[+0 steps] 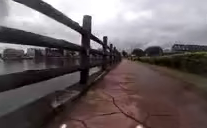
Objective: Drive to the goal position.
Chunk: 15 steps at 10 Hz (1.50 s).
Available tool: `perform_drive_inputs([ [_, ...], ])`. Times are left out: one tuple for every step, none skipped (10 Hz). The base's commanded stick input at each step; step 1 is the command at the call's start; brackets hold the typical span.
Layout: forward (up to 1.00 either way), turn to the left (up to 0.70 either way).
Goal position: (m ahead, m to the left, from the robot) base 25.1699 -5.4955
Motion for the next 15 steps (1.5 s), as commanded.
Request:
perform_drive_inputs([
  [0.85,0.01],
  [0.85,0.01],
  [0.85,0.01],
  [0.85,0.01],
  [0.85,0.01],
  [0.85,0.01],
  [0.85,0.01],
  [0.85,0.01],
  [0.85,0.01],
  [0.85,0.01],
  [0.85,0.01],
  [0.85,0.01],
  [0.85,0.01],
  [0.85,0.01],
  [0.85,-0.19],
])
